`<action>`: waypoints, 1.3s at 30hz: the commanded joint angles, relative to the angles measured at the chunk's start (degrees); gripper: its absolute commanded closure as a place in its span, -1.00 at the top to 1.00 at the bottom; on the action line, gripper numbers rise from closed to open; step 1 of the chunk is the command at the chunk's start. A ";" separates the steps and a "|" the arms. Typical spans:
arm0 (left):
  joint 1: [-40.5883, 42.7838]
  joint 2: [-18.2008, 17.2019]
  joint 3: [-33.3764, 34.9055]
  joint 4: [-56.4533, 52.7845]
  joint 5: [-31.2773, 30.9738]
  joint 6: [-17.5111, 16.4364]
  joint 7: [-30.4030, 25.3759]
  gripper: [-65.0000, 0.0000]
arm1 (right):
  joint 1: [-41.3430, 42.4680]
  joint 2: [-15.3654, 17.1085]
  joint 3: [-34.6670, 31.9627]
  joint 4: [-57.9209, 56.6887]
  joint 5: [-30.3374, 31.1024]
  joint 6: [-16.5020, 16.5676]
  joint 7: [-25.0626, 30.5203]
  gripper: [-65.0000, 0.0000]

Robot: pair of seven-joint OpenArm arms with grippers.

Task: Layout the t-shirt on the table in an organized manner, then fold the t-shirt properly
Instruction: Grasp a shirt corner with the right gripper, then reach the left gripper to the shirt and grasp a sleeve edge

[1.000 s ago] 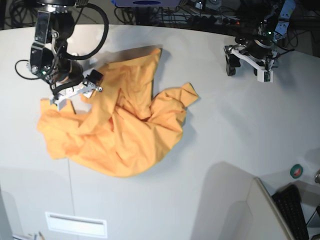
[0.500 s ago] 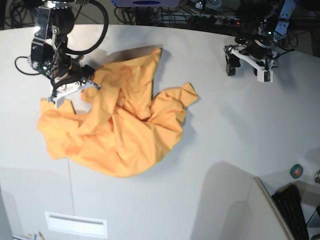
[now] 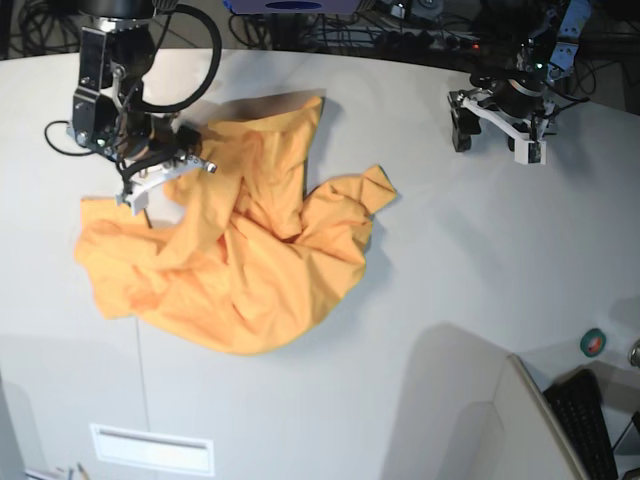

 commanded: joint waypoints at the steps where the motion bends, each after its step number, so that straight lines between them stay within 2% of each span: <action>1: 0.06 -0.58 -0.22 0.66 -0.03 -0.21 -0.63 0.75 | 0.42 0.18 0.13 0.83 0.44 0.33 0.11 -1.00; 5: -0.64 -0.31 0.48 0.93 -0.03 -0.21 -0.63 0.75 | 0.15 -0.08 3.56 0.92 0.44 0.42 0.20 -1.00; 7: -2.14 1.01 1.89 0.49 -0.03 -0.21 -0.55 0.75 | 0.15 0.00 4.62 0.92 0.44 0.42 0.11 -1.00; 15: -9.26 2.15 14.55 0.14 -0.03 0.06 -0.55 0.75 | 0.15 0.18 4.53 0.92 0.44 0.42 0.20 -1.00; 17: -10.75 2.33 15.52 -0.92 -0.03 0.06 -0.55 0.75 | 0.15 0.18 4.62 0.92 0.44 0.42 0.20 -1.00; 25: -17.17 7.34 17.45 -7.34 -0.03 -0.03 -0.55 0.75 | 0.15 0.27 4.70 0.92 0.44 0.42 0.29 -1.00; 31: -21.92 7.60 24.13 -9.80 -0.56 -0.03 -0.46 0.72 | 0.15 0.27 4.70 0.92 0.44 0.42 0.29 -1.00; 33: -22.71 8.83 24.04 -12.17 -0.56 -0.03 -0.46 0.47 | 0.06 1.32 4.70 1.44 0.44 0.42 0.29 -1.00; 36: -23.24 9.36 24.22 -14.72 -0.56 -0.12 -0.46 -0.22 | -0.46 2.03 4.70 3.03 0.44 0.42 0.29 -1.00; 39: -23.06 9.18 23.95 -14.72 -0.56 -0.12 0.16 -0.98 | -0.64 2.29 4.70 5.22 0.44 0.42 0.29 -1.00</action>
